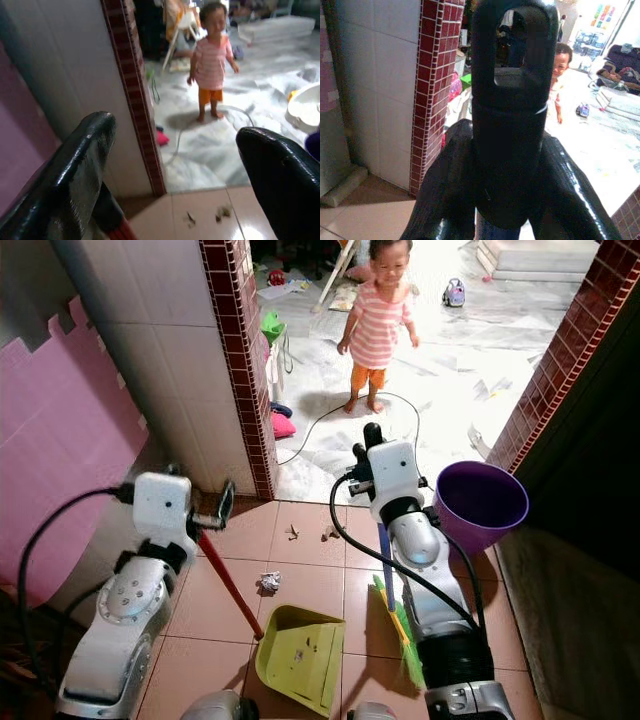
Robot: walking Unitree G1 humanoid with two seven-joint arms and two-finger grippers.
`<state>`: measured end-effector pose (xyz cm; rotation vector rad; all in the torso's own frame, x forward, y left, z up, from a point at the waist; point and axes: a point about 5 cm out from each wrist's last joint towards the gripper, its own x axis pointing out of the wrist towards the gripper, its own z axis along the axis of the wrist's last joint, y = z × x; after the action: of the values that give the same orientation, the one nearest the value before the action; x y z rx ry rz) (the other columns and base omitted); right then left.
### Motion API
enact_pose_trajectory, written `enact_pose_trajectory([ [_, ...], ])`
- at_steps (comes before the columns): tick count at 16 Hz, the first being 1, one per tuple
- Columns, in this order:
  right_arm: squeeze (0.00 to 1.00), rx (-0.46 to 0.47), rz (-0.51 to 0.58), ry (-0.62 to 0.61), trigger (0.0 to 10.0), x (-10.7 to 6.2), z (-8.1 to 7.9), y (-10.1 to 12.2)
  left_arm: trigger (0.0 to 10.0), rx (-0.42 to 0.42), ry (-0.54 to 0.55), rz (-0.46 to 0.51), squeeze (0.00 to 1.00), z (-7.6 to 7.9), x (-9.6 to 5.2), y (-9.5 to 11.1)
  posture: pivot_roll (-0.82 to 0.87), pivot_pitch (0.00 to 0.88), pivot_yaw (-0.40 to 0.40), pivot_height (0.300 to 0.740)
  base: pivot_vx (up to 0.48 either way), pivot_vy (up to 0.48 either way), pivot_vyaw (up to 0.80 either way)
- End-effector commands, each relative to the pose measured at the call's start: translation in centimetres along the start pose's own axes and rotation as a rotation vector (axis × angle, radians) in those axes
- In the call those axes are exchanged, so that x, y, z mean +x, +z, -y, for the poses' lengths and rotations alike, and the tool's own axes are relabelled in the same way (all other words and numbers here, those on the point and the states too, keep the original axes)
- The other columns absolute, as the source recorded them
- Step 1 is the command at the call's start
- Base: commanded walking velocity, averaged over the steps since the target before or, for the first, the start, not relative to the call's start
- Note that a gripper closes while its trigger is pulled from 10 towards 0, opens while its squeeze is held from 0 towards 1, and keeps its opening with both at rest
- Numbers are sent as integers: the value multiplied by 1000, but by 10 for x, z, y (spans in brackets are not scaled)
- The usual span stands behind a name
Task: Sweep floor
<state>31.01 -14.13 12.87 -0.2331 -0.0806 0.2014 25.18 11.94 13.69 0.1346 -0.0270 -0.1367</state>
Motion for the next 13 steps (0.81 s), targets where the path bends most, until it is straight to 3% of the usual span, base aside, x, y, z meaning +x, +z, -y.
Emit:
enact_pose_trajectory([
  [1,0,-11,67,-2,10000,8,0,15,10000,36,4,81,0,-2,2,16,21,0,16,740,0,0,0],
  [2,0,-10,72,-3,10000,11,-1,15,10000,73,30,176,0,-6,6,34,26,0,14,740,0,0,0],
  [5,0,-4,79,2,10000,12,-2,15,10000,98,135,244,0,-22,8,48,35,0,10,740,0,0,0],
  [7,0,-1,80,12,10000,12,-3,14,10000,53,276,144,0,-46,7,29,36,0,1,740,0,0,0],
  [8,0,-2,79,16,10000,12,-3,13,10000,57,302,126,0,-51,6,24,35,0,-1,740,0,0,0],
  [11,0,-13,71,22,10000,8,1,11,10000,33,366,57,0,-58,4,7,22,0,-10,740,0,0,0],
  [13,0,-20,67,26,10000,6,3,10,10000,-59,363,-13,0,-56,7,-8,9,0,-13,740,0,0,0],
])
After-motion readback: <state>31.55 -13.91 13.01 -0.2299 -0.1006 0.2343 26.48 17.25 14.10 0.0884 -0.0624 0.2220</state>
